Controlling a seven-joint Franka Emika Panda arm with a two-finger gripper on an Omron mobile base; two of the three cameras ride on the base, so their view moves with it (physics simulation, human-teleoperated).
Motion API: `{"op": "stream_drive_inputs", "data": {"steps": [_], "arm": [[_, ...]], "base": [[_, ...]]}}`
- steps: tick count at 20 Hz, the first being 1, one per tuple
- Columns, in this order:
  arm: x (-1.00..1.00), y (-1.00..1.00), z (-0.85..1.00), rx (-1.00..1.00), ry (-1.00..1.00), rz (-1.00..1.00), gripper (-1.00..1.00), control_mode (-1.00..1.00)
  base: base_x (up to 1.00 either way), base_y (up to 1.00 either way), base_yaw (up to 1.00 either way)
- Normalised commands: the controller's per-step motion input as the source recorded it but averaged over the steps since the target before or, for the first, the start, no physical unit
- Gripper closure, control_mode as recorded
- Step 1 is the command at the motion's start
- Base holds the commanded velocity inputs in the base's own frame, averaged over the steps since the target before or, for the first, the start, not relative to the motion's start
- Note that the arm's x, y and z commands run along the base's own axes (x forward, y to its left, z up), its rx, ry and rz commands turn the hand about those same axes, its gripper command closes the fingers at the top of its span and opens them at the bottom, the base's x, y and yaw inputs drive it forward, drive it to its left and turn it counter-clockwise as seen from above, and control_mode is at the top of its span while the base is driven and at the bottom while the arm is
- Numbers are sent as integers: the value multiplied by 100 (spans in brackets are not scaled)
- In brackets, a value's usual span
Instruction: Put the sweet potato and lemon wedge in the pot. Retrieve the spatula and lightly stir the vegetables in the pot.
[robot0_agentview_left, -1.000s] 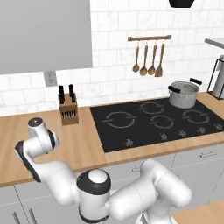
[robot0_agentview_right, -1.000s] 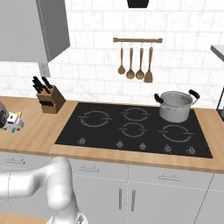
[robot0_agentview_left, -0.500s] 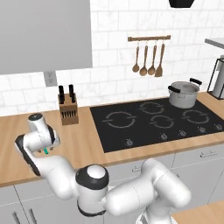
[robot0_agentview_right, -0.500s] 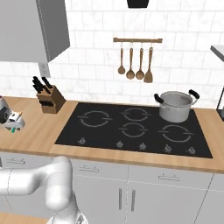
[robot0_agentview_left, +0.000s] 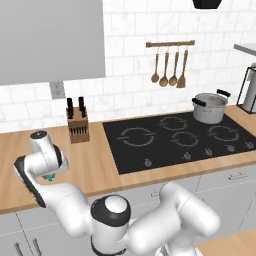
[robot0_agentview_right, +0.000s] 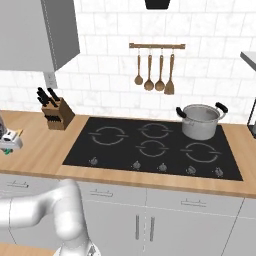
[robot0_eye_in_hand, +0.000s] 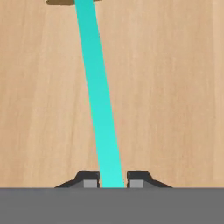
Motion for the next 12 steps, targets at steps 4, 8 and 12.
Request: {"op": "stream_drive_inputs", "data": {"steps": [4,8,12], "arm": [[-42,-4,98,6,-11,0,100,-100],[-30,-34,100,15,-3,-2,100,-100],[-61,-74,100,21,0,-4,100,-100]], "base": [[0,0,0],[0,0,0],[0,0,0]]}}
